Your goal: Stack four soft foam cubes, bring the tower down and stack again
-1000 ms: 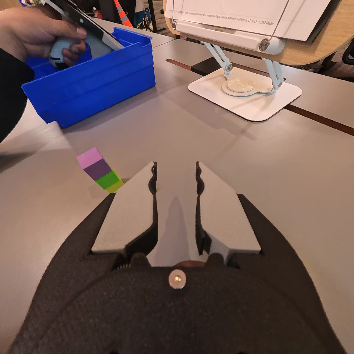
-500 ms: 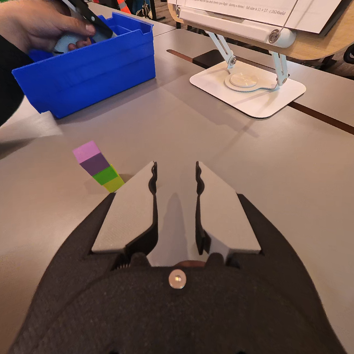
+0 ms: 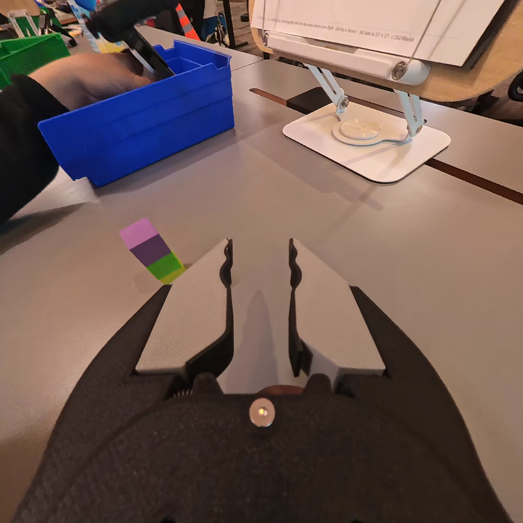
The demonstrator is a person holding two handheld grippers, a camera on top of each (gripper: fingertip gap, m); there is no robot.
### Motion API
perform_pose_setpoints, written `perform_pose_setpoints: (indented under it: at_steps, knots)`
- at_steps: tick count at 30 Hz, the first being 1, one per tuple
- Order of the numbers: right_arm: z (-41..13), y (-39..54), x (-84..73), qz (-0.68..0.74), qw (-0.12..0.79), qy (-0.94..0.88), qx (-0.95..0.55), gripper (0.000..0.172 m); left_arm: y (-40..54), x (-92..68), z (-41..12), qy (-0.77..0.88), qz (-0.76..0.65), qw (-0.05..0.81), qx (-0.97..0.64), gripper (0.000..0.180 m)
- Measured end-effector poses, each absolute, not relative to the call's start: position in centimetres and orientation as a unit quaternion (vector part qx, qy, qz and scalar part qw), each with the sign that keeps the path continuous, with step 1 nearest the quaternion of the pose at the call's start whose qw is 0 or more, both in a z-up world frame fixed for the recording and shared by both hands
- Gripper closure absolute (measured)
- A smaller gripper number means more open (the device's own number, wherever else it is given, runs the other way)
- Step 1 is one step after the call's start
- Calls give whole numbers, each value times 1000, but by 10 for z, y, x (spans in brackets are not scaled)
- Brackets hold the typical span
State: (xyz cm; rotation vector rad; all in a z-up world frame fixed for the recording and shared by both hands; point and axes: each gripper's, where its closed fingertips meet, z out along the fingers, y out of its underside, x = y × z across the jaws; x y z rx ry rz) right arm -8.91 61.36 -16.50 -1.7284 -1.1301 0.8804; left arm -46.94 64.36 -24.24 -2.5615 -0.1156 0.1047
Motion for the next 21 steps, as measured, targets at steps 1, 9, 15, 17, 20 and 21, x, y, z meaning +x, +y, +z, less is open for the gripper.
perform_pose_setpoints:
  at_steps: [1,9,15,17,20,21]
  knots:
    - [-164,612,-90,355,433,-455,-692,135,645,-469,-243,-44,36,287,-956,116]
    - [-164,606,-93,371,425,-457,-688,135,647,-462,-241,-22,13,300,-954,156]
    - [-161,605,-93,372,427,-457,-686,135,647,-460,-241,-9,16,300,-954,157]
    - [-162,605,-93,373,426,-457,-686,135,647,-460,-240,-8,18,302,-953,157]
    - [-162,605,-93,372,425,-458,-687,135,647,-462,-236,-9,20,306,-952,157]
    - [-163,605,-93,372,425,-458,-687,135,647,-463,-235,-10,20,309,-951,157]
